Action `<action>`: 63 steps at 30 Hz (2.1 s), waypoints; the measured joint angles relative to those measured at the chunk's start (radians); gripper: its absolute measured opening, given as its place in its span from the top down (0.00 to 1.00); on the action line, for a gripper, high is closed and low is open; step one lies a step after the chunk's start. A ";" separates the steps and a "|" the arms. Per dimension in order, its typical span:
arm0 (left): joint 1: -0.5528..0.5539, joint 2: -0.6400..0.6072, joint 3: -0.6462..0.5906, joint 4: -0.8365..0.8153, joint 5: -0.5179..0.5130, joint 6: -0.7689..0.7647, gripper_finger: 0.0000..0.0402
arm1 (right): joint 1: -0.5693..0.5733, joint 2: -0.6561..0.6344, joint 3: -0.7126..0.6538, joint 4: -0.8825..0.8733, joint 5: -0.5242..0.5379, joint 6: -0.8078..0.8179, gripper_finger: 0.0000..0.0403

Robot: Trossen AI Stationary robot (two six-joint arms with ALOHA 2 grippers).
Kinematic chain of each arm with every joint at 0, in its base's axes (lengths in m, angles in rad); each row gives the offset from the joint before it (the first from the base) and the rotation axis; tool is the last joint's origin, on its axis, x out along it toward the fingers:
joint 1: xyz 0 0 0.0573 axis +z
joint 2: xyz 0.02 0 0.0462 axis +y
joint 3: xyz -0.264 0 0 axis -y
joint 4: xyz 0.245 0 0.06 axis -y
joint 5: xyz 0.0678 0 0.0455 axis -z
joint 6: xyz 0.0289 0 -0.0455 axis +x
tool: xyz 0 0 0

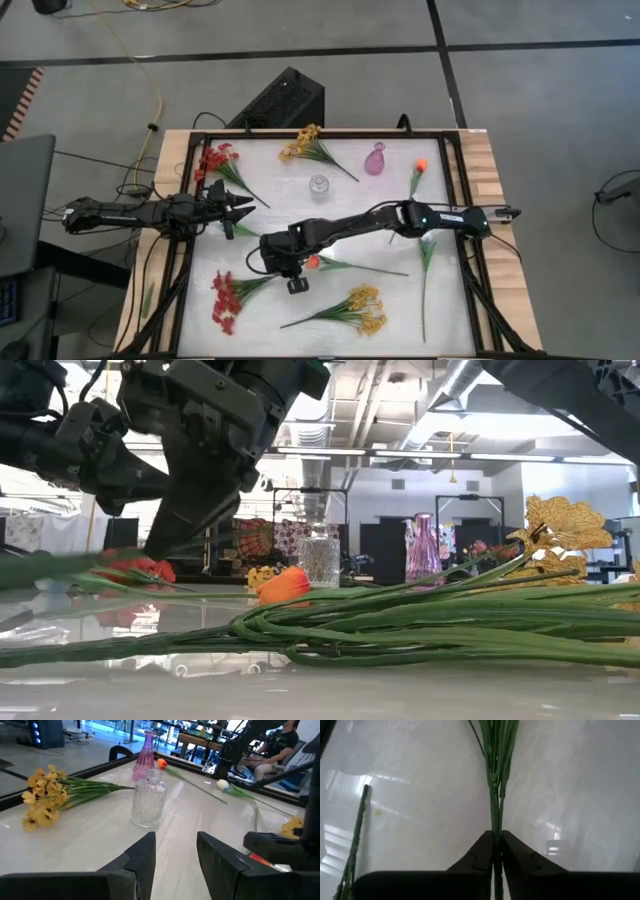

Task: Sort flowers into vase by color
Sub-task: Put the bottom red flower into the pink flower vase

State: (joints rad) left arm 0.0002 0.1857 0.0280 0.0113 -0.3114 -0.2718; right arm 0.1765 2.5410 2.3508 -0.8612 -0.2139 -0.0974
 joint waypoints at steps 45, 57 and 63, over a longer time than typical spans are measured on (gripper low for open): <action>0.000 0.049 0.000 0.002 -0.013 0.005 0.67 | 0.025 -0.197 -0.114 -0.101 0.318 0.053 0.95; 0.000 0.085 0.000 -0.003 0.035 0.002 0.67 | -0.111 -1.169 -1.257 0.564 0.540 0.223 0.96; 0.000 0.090 0.000 0.004 -0.057 -0.003 0.67 | -0.304 -1.499 -1.819 1.332 0.694 0.205 0.96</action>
State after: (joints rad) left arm 0.0006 0.2753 0.0280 0.0156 -0.3684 -0.2745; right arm -0.1279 1.0416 0.5321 0.4707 0.4800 0.1076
